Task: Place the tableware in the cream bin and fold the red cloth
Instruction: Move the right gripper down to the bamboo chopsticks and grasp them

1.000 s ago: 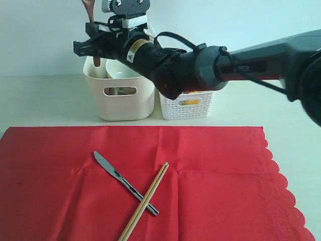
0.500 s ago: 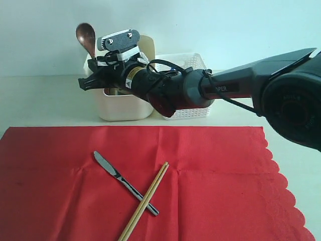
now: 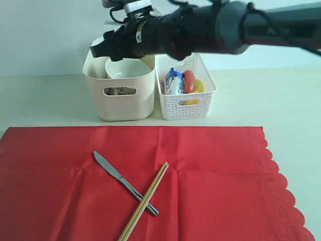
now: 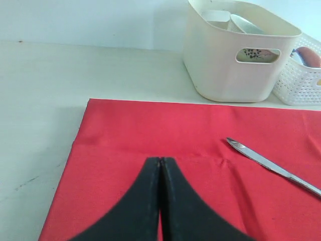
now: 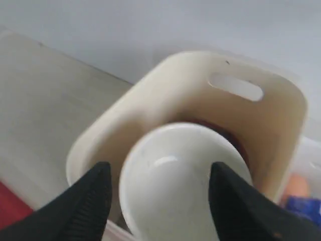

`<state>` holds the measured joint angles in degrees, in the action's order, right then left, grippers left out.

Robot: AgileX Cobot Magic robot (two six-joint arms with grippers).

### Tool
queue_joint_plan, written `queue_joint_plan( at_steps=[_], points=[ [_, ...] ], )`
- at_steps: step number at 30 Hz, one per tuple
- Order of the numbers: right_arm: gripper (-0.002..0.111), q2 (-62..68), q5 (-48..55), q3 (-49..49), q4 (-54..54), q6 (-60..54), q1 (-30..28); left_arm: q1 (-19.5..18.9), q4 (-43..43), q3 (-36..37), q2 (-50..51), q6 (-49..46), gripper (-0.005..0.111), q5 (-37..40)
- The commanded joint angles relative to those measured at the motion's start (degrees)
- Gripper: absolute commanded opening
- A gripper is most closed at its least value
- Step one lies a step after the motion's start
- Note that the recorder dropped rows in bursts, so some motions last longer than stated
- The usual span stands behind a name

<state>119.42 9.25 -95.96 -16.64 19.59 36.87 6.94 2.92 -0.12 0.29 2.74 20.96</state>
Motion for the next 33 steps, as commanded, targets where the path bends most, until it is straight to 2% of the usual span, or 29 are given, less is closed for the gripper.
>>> queue_joint_plan(
  at_steps=[1,3,5,8,10,12,15,16,23,28,33],
  points=[
    [0.042,-8.16,27.24,-0.14,-0.24,-4.27,-0.2,-0.2,0.13,0.12,-0.29,0.35,0.0,-0.52],
    [0.03,-11.31,32.52,3.28,-0.13,-8.83,-0.2,-0.2,0.13,0.12,-0.29,0.35,0.0,-0.52],
    [0.021,-15.88,32.33,10.56,0.38,-12.42,-0.2,-0.2,0.13,0.12,-0.29,0.35,0.0,-0.52],
    [0.02,-22.58,27.22,22.43,1.09,-12.42,-0.2,-0.2,0.13,0.12,-0.29,0.35,0.0,-0.52],
    [0.02,-27.31,25.8,32.43,9.58,-19.59,-0.2,-0.2,0.13,0.12,-0.29,0.35,0.0,-0.52],
    [0.02,-27.96,26.24,35.17,16.64,-25.15,-0.2,-0.2,0.13,0.12,-0.29,0.35,0.0,-0.52],
    [0.02,-27.25,32.39,39.25,33.6,-37.09,-0.2,-0.2,0.13,0.12,-0.29,0.35,0.0,-0.52],
    [0.02,-27.08,33.8,39.99,36.02,-38.71,-0.2,-0.2,0.13,0.12,-0.29,0.35,0.0,-0.52],
    [0.02,-25.24,40.06,43.52,38.58,-39.98,-0.2,-0.2,0.13,0.12,-0.29,0.35,0.0,-0.52],
    [0.02,-24.36,39.21,43.57,40.44,-39.76,-0.2,-0.2,0.13,0.12,-0.29,0.35,0.0,-0.52],
    [0.02,-23.03,34.66,43.57,47.29,-40.1,-0.2,-0.2,0.13,0.12,-0.29,0.35,0.0,-0.52]
  ],
)
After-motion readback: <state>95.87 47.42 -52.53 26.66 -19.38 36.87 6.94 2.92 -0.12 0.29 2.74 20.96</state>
